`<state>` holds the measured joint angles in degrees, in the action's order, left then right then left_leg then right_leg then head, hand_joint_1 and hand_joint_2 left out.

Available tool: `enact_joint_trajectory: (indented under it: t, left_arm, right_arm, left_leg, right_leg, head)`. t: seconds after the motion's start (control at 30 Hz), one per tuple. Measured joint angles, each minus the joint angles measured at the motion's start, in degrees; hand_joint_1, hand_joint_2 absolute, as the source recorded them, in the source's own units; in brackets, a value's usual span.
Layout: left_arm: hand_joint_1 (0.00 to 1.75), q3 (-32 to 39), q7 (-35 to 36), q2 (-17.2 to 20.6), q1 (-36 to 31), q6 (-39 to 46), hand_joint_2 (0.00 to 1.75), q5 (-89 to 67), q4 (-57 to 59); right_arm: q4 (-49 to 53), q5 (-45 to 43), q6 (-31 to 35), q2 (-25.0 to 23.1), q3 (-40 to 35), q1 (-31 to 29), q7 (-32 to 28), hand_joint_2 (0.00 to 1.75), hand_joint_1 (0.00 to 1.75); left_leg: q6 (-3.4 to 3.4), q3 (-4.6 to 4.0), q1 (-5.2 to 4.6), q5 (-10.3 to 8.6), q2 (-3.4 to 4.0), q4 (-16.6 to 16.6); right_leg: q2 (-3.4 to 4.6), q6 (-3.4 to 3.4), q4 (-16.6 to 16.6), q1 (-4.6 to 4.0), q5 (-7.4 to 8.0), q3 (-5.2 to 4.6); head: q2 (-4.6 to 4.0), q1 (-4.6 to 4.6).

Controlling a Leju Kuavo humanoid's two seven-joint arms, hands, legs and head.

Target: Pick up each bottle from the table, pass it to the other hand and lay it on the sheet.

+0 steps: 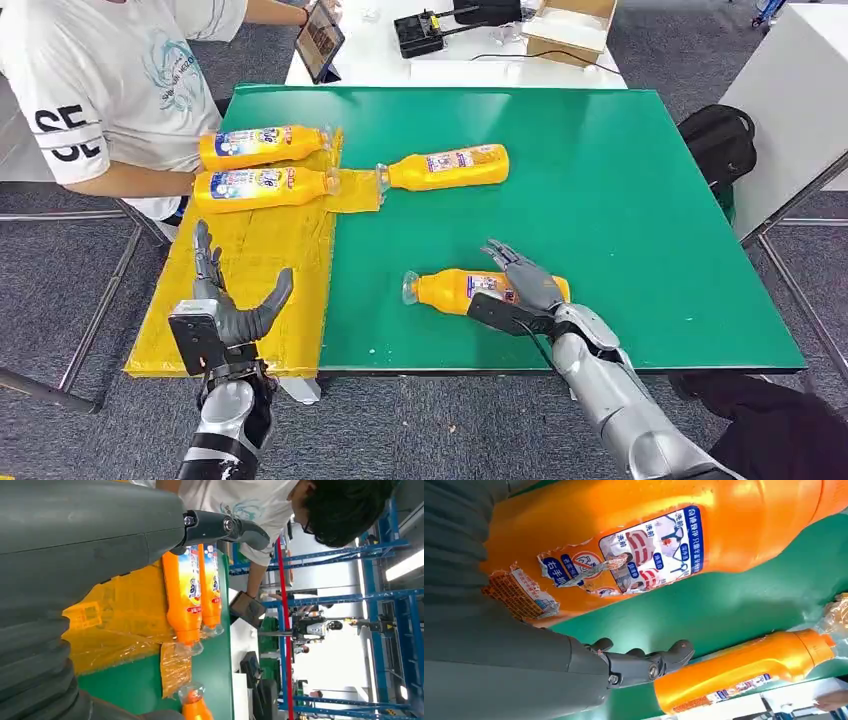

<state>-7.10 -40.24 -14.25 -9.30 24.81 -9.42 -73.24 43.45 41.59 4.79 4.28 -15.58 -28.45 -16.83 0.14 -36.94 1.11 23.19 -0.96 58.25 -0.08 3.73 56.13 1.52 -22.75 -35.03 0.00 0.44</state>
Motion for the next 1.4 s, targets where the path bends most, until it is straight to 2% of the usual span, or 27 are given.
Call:
enact_joint_trajectory:
  t: [0.67,0.7,0.73,0.8,0.83,0.9,0.97,1.4]
  left_arm:
    - [0.0,-0.48,0.0,0.0,-0.06,1.49,1.75,-0.17,0.2]
    - [0.0,-0.48,0.0,0.0,-0.06,1.51,1.75,-0.17,0.2]
    - [0.0,-0.53,0.0,0.0,-0.06,1.51,1.75,-0.17,0.22]
    - [0.0,-0.98,0.0,0.0,-0.16,1.51,1.75,-0.13,0.53]
    - [0.0,-1.27,0.02,0.0,-0.46,0.0,1.75,0.46,1.55]
    - [0.0,-1.42,0.04,-0.04,-0.71,-0.66,1.75,0.5,2.49]
    - [0.0,-1.4,0.04,-0.04,-0.72,-1.07,1.75,0.63,3.08]
    - [0.0,-1.46,0.04,-0.61,-1.82,-2.4,1.75,0.7,5.77]
  right_arm:
    - [-1.63,0.21,-2.86,0.29,-0.04,-1.25,-0.02,1.75,0.0]
    - [-1.64,0.22,-2.86,0.28,-0.04,-1.27,-0.02,1.75,1.47]
    - [-1.83,0.37,-2.93,0.26,-0.04,-1.34,-0.02,1.75,1.71]
    - [-3.11,1.12,-3.32,0.17,-0.18,-2.0,0.0,1.75,1.71]
    - [-5.27,3.21,-6.06,0.99,-0.92,-4.21,3.0,1.75,1.71]
    - [-6.93,4.02,-8.7,3.13,-1.73,-5.9,3.72,1.75,1.73]
    - [-7.54,4.28,-9.27,4.44,-2.45,-6.31,3.87,1.75,1.68]
    - [-9.07,3.89,-9.92,7.1,-4.46,-7.5,4.98,1.75,1.69]
  left_leg:
    - [0.0,0.03,0.0,0.0,0.0,0.0]
    - [0.0,0.03,0.0,0.0,0.0,0.0]
    - [0.0,0.03,0.0,0.0,0.0,0.0]
    - [0.0,0.06,0.0,0.0,0.0,0.0]
    - [0.01,0.22,0.0,0.01,0.03,0.0]
    - [0.07,0.24,0.0,-0.04,-0.19,0.0]
    - [0.08,0.23,-0.01,-0.05,-0.22,0.0]
    - [0.08,0.39,-0.06,-0.05,-0.12,0.01]
  right_leg:
    - [0.0,0.0,-0.01,0.0,0.0,0.01]
    - [0.0,0.0,-0.01,0.0,0.0,0.01]
    - [0.0,0.0,-0.01,0.0,0.0,0.01]
    - [0.0,0.0,-0.01,0.0,0.0,0.04]
    - [0.01,0.0,-0.04,0.03,0.0,0.1]
    - [-0.08,0.01,-0.07,0.04,-0.03,0.18]
    - [-0.12,0.04,-0.07,0.05,0.01,0.28]
    - [-0.06,0.06,-0.08,0.07,0.03,0.36]
  head:
    - [0.0,0.0]
    - [0.0,0.0]
    - [0.0,0.0]
    - [0.0,0.0]
    - [0.0,-0.02]
    - [0.0,0.02]
    - [0.0,0.02]
    - [0.0,0.02]
